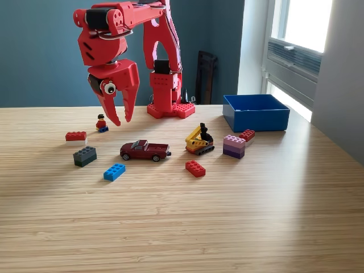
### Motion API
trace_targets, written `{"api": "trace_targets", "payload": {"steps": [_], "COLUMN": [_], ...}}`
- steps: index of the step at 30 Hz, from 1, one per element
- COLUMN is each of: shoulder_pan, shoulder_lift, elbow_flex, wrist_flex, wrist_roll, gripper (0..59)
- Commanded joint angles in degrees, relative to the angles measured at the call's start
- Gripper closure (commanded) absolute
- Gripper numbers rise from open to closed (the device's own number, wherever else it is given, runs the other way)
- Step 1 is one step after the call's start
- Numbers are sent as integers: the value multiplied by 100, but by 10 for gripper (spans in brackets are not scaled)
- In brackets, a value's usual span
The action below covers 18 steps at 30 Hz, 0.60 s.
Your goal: Grasp a lego block and put it in the bin.
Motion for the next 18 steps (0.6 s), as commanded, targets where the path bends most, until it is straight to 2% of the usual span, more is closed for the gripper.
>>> {"api": "trace_targets", "payload": {"steps": [1,7,11,16,18], "shoulder_pan": [211,220,431,589,624], "shoulder_lift": [800,1723,2452,3164,3366], "elbow_flex": [26,870,1644,2312,2540], "wrist_flex": [-18,-26,-26,-26,-26], "wrist_roll": [-1714,-4351,-6205,-7945,-8851], "gripper": [510,503,479,455,397]}}
